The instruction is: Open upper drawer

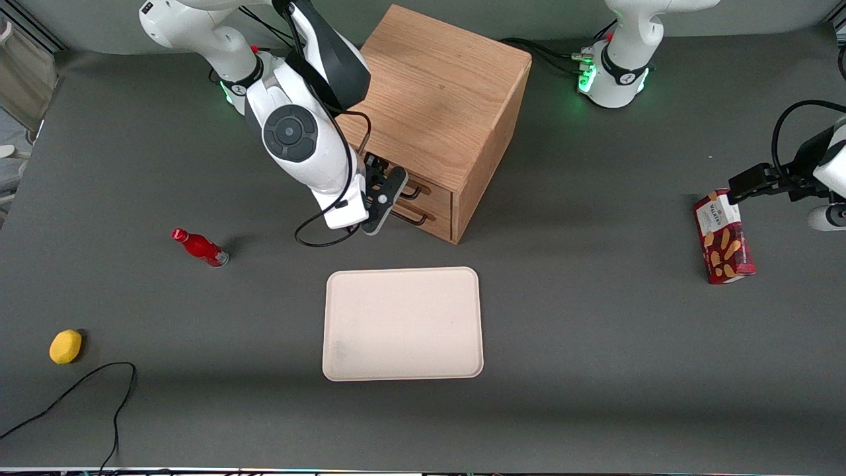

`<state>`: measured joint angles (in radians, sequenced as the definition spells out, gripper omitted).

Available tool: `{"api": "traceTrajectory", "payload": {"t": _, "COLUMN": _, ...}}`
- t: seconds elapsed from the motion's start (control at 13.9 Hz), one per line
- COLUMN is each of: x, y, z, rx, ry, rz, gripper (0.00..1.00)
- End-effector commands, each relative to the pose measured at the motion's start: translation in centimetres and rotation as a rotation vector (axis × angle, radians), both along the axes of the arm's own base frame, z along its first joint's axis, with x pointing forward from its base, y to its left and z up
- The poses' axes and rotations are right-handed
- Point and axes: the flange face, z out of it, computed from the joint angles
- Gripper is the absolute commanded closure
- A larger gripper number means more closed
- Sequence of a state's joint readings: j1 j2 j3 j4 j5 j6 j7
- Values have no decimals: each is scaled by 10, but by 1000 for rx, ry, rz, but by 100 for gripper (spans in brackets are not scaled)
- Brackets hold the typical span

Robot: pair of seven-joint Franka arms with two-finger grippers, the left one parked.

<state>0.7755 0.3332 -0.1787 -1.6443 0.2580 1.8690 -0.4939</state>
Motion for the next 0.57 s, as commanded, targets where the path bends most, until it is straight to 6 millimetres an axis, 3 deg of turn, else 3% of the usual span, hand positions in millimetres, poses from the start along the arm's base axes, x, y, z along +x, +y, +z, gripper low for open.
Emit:
{"api": "traceTrajectory", "payload": {"t": 0.0, "x": 2, "y": -1, "z": -13, "rx": 1, "ry": -17, "rz": 19, "gripper": 0}}
{"api": "traceTrajectory", "payload": {"t": 0.5, "x": 5, "y": -3, "z": -34, "rx": -21, "ry": -31, "rz": 21, "gripper": 0}}
